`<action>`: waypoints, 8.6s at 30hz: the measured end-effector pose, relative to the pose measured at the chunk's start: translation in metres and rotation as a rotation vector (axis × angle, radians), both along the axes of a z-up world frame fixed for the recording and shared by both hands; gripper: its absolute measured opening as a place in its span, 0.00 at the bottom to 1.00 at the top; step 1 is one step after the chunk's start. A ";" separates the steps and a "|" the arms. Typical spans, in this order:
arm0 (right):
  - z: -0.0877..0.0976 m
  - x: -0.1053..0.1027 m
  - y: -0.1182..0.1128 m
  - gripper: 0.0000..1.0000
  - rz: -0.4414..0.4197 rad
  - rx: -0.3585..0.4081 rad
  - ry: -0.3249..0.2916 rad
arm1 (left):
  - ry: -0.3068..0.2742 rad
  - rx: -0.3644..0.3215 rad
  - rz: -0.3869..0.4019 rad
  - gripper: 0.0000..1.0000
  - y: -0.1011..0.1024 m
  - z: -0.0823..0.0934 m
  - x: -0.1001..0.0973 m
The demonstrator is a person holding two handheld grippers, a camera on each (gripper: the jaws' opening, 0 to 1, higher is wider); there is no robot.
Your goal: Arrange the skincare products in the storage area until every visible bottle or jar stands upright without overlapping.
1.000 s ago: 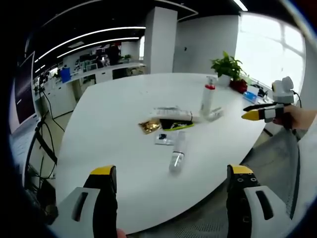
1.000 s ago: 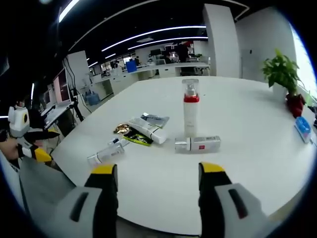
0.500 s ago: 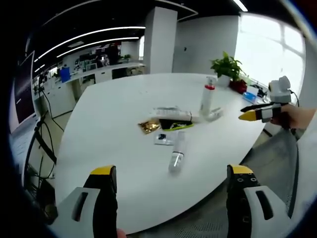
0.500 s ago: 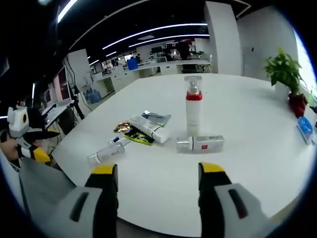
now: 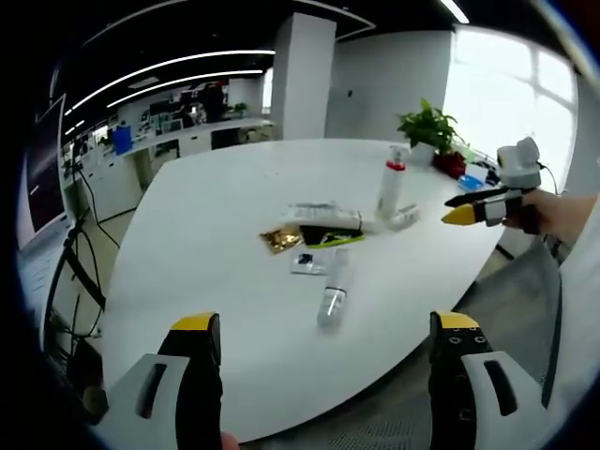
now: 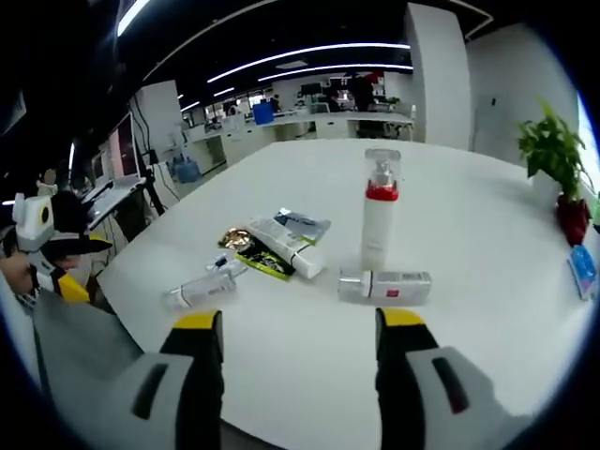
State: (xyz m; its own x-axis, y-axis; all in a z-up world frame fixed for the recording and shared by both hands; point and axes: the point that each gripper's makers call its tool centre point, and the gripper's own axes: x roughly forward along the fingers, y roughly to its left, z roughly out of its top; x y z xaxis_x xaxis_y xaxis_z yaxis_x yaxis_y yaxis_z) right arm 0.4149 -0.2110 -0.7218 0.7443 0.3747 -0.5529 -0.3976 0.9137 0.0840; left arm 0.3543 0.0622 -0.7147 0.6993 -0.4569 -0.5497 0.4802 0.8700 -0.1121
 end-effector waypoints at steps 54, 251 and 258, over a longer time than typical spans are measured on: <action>0.019 0.089 0.046 0.63 0.213 -0.089 -0.064 | 0.033 -0.002 0.038 0.90 0.004 -0.003 0.002; 0.056 0.076 0.088 0.33 0.370 0.089 -0.126 | 0.040 -0.034 -0.003 0.86 -0.005 0.002 -0.003; 0.079 0.070 0.084 0.33 0.364 0.137 -0.162 | 0.046 -0.050 -0.026 0.85 -0.011 0.007 -0.006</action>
State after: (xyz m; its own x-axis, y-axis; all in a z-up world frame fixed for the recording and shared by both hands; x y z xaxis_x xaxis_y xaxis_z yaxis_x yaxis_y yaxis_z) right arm 0.4845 -0.1271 -0.6431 0.6229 0.6913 -0.3663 -0.7104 0.6959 0.1054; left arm 0.3487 0.0508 -0.7077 0.6611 -0.5027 -0.5570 0.4961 0.8498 -0.1781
